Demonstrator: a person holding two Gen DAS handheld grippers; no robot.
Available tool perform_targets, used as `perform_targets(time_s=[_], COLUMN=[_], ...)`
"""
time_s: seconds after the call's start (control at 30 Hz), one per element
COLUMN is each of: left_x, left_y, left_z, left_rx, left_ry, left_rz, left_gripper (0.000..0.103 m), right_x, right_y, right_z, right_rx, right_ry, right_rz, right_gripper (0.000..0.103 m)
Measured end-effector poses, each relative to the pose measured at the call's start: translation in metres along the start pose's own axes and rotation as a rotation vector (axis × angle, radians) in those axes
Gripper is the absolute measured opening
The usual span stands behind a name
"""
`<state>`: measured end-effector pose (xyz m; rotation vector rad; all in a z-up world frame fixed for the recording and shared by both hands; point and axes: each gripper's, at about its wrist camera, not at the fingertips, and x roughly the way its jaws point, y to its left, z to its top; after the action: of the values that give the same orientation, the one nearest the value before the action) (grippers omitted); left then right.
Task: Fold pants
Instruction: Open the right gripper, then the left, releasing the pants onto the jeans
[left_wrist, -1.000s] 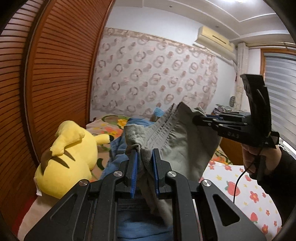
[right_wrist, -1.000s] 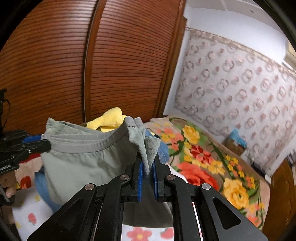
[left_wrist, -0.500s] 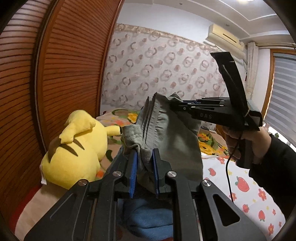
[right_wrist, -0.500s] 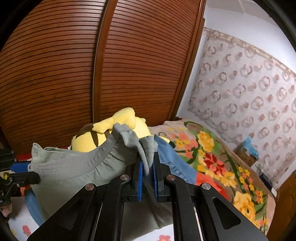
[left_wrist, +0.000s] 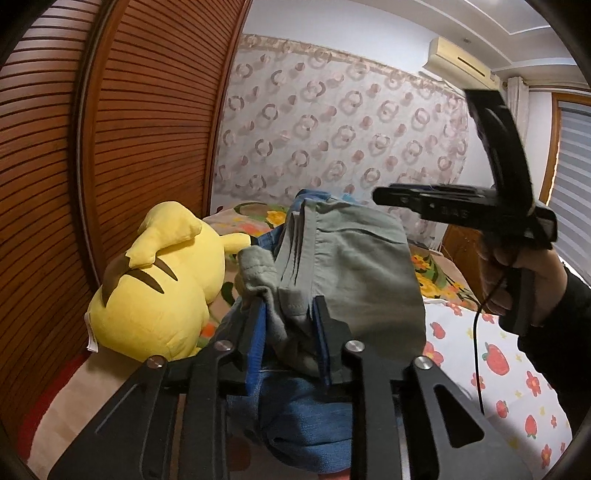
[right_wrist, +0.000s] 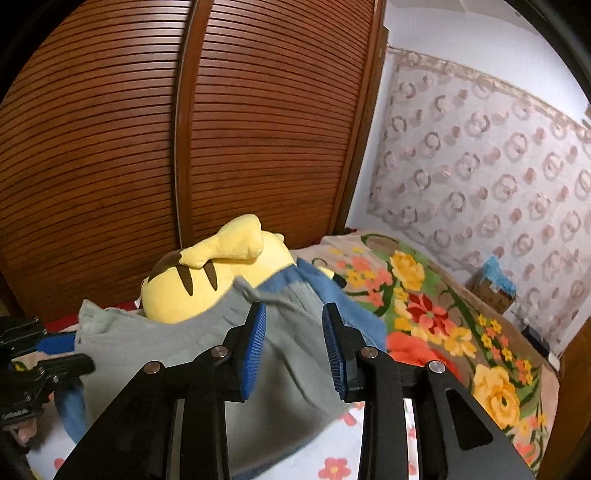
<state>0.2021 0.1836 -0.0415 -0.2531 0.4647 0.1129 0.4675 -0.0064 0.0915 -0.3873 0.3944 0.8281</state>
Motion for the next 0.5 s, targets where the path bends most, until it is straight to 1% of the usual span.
perform_targets(time_s=[0.03, 0.07, 0.1, 0.17, 0.33, 0.4, 0.5], left_x=[0.001, 0.001, 0.002, 0.004, 0.009, 0.011, 0.011], left_y=[0.000, 0.000, -0.001, 0.000, -0.001, 0.000, 0.001], left_z=[0.000, -0.001, -0.002, -0.003, -0.008, -0.010, -0.013], left_rx=[0.003, 0.007, 0.008, 0.009, 0.027, 0.027, 0.029], left_ry=[0.002, 0.006, 0.009, 0.019, 0.058, 0.083, 0.106], left_rz=[0.002, 0.003, 0.002, -0.001, 0.012, 0.012, 0.019], left_gripper=[0.032, 0.035, 0.040, 0.046, 0.046, 0.046, 0.046], right_x=[-0.001, -0.001, 0.000, 0.004, 0.019, 0.023, 0.024], right_y=[0.001, -0.001, -0.001, -0.003, -0.017, -0.022, -0.025], right_z=[-0.003, -0.008, -0.011, -0.018, -0.023, -0.022, -0.019], right_rx=[0.010, 0.018, 0.024, 0.036, 0.072, 0.087, 0.121], right_ry=[0.004, 0.013, 0.021, 0.048, 0.099, 0.107, 0.107], right_rz=[0.012, 0.025, 0.029, 0.036, 0.011, -0.012, -0.013], right_gripper=[0.033, 0.033, 0.033, 0.033, 0.033, 0.033, 0.033])
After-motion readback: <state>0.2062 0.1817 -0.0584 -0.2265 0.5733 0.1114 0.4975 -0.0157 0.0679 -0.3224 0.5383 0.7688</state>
